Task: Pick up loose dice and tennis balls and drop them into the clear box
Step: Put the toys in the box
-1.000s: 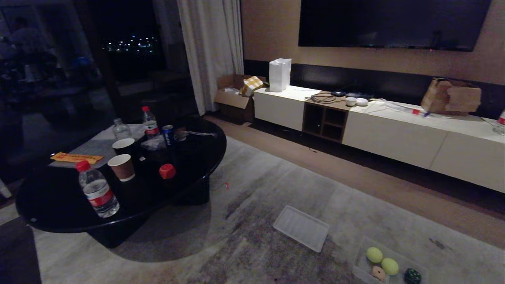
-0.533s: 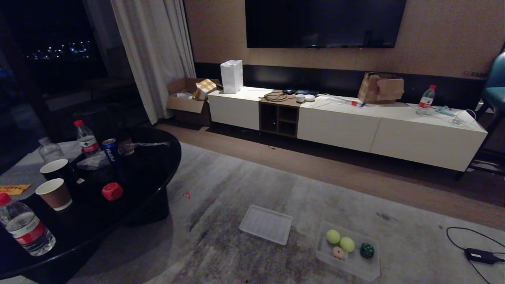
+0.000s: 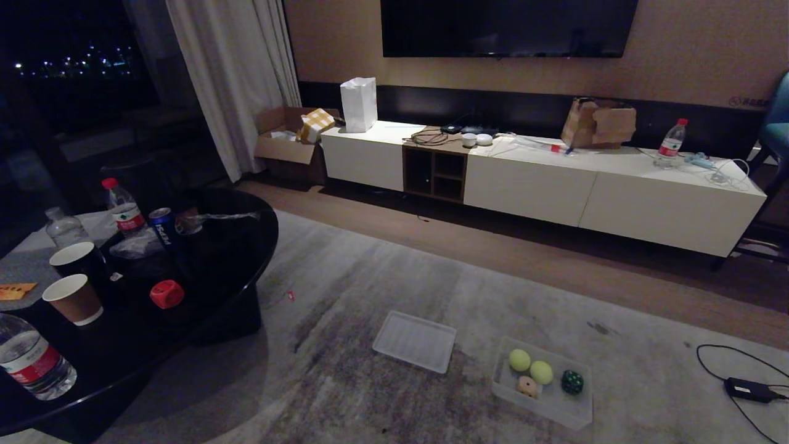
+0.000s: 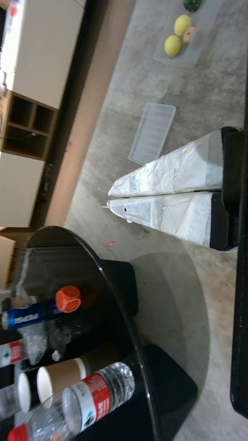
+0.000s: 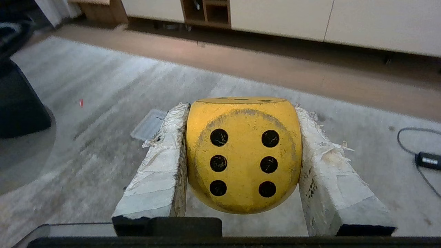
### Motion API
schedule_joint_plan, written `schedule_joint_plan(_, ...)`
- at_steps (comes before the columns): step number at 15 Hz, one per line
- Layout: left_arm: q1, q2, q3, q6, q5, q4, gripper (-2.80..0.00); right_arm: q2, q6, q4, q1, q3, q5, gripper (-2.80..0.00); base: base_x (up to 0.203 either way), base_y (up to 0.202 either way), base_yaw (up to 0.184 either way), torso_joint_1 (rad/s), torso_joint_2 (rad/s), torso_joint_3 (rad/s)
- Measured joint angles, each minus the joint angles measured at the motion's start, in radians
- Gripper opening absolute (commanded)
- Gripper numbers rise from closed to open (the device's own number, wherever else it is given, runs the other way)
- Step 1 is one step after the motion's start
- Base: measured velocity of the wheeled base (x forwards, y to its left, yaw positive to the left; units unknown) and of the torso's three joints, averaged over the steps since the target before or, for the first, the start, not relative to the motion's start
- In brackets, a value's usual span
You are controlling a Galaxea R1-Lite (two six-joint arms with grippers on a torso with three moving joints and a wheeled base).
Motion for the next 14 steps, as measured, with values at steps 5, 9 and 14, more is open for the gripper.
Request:
schedule_joint_plan(5,0.000,0.000,0.000,0.000,0.000,0.000,-2.80,0.000,0.000,0.001,0.000,0.000,0.000,-2.80,0.000,0.000,0.000,0.001,0.00,-0.200)
schedule_joint_plan(9,0.000,0.000,0.000,0.001,-0.001,0.000,-2.80,0.000,0.000,0.000,0.000,0.000,0.000,-2.80,0.000,0.000,0.000,0.003,0.00,-0.200)
schedule_joint_plan(14,0.000,0.000,0.000,0.002,0.000,0.000,-2.80,0.000,0.000,0.000,0.000,0.000,0.000,-2.80,0.000,0.000,0.000,0.002,0.00,-0.199)
